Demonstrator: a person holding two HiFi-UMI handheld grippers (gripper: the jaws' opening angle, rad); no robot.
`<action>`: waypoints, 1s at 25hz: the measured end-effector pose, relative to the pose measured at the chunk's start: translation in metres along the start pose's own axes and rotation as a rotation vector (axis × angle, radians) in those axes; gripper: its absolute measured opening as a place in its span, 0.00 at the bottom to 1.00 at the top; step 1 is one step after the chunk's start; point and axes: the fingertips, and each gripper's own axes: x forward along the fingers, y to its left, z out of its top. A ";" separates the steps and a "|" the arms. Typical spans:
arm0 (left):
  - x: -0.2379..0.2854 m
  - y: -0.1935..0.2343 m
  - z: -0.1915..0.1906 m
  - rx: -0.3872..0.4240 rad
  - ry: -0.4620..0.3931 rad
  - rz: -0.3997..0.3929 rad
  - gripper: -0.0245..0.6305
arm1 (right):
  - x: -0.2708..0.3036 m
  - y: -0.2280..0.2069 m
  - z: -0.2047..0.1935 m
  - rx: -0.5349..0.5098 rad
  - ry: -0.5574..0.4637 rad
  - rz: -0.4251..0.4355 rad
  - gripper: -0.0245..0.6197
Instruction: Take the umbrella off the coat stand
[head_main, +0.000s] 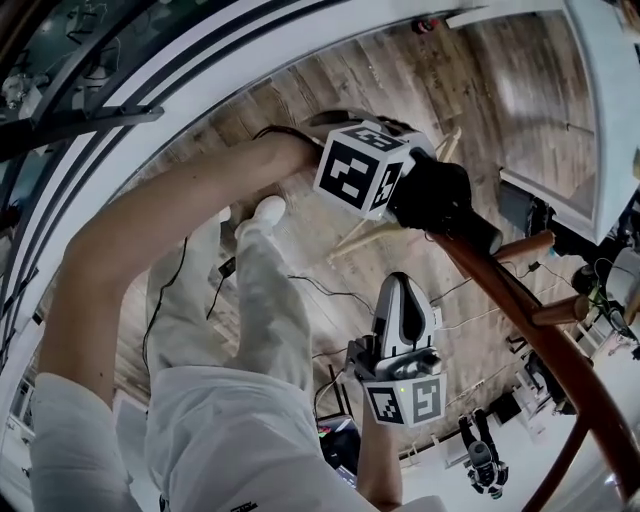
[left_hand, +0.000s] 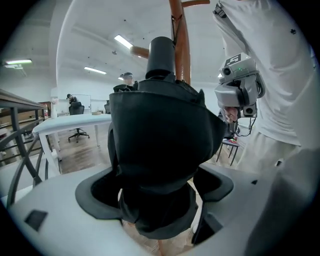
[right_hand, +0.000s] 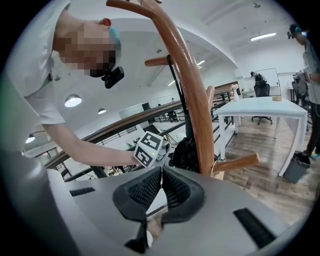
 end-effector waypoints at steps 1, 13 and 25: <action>0.002 0.000 0.000 -0.004 -0.004 -0.006 0.67 | 0.000 -0.001 0.000 0.002 -0.002 -0.004 0.10; 0.006 -0.003 -0.001 -0.060 -0.001 -0.019 0.48 | 0.003 -0.008 0.003 0.013 -0.005 -0.015 0.10; -0.008 -0.009 -0.006 -0.093 0.014 -0.002 0.46 | 0.010 -0.005 0.003 0.015 -0.009 -0.025 0.10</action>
